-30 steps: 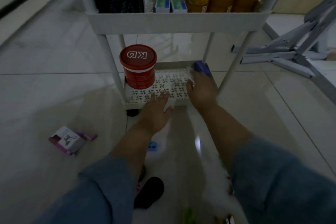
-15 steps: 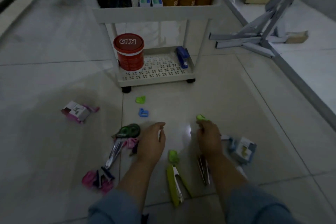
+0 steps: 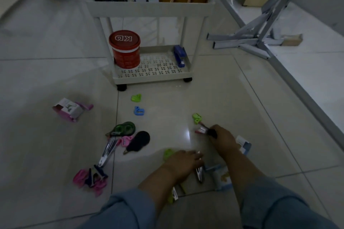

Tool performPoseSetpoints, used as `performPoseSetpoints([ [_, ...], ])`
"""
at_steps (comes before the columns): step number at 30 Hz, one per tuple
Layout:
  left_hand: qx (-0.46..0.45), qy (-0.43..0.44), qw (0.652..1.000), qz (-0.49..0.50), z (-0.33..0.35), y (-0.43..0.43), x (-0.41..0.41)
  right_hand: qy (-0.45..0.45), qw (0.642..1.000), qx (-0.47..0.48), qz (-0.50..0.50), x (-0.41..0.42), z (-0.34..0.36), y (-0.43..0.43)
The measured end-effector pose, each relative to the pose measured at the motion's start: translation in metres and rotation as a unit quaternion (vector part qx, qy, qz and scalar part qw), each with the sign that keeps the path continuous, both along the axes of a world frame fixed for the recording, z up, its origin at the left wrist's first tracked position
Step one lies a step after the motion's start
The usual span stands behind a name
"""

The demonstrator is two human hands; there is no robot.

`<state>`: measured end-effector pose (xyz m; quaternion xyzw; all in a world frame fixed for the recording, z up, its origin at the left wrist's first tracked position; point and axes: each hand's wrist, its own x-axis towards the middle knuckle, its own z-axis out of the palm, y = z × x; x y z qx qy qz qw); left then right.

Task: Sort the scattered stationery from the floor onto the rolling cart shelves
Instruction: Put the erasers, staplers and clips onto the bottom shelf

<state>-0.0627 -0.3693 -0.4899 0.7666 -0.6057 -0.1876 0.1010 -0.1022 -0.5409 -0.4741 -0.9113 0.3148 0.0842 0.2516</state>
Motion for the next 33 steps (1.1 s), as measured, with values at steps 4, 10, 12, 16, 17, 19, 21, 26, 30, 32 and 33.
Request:
performPoseSetpoints([
  [4, 0.025, -0.111, 0.993, -0.009, -0.007, -0.004, 0.004, -0.091, 0.990, 0.088, -0.057, 0.012, 0.003, 0.003],
  [10, 0.012, -0.136, 0.990, 0.022, -0.002, 0.009, 0.026, -0.168, 0.917, 0.330, -0.152, 0.051, 0.017, 0.015],
  [12, -0.017, -0.119, 0.988, 0.094, -0.001, 0.018, 0.041, -0.175, 0.903, 0.361, -0.154, 0.067, 0.026, 0.019],
  [16, -0.071, 0.065, 0.924, 0.370, 0.011, 0.040, 0.070, -0.187, 0.889, 0.397, -0.133, 0.090, 0.043, 0.028],
  [17, -0.108, 0.130, 0.883, 0.439, 0.016, 0.044, 0.073, -0.193, 0.884, 0.405, -0.133, 0.094, 0.045, 0.031],
  [19, -0.178, 0.251, 0.776, 0.551, 0.028, 0.048, 0.078, -0.196, 0.884, 0.406, -0.123, 0.098, 0.042, 0.034],
  [21, -0.219, 0.348, 0.686, 0.600, 0.036, 0.048, 0.085, -0.193, 0.902, 0.377, -0.088, 0.099, 0.040, 0.036],
  [26, -0.281, 0.511, 0.525, 0.620, 0.059, 0.035, 0.100, -0.179, 0.919, 0.350, -0.017, 0.107, 0.039, 0.037],
  [30, -0.313, 0.586, 0.456, 0.592, 0.070, 0.015, 0.109, -0.208, 0.867, 0.449, -0.066, 0.114, 0.045, 0.035],
  [32, -0.307, 0.585, 0.482, 0.575, 0.069, 0.007, 0.113, -0.223, 0.862, 0.451, -0.069, 0.116, 0.050, 0.034],
  [33, -0.304, 0.587, 0.491, 0.568, 0.067, 0.004, 0.116, -0.226, 0.867, 0.439, -0.064, 0.118, 0.051, 0.033],
])
